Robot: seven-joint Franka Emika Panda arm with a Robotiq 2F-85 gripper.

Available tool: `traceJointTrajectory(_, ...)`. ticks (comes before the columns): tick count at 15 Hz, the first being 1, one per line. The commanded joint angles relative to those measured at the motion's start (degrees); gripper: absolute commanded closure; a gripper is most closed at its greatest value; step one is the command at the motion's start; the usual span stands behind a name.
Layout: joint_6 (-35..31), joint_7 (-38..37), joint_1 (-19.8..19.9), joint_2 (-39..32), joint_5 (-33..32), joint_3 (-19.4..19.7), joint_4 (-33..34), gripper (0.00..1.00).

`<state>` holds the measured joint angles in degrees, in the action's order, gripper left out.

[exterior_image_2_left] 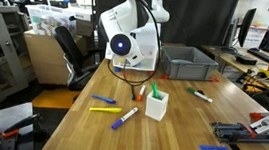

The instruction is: Open the middle drawer

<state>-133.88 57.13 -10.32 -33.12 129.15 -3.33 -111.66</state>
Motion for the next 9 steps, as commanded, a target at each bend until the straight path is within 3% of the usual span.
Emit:
traceJointTrajectory(1, 2.6, 3.1, -1.1, -0.6, 4.3, 1.3, 0.0, 0.81)
traceJointTrajectory(4, 3.8, 4.0, -1.1, -0.5, 5.6, 1.5, -0.3, 1.00)
traceJointTrajectory(9, 4.0, 5.2, -1.1, 0.0, 5.4, 1.6, -0.9, 0.95)
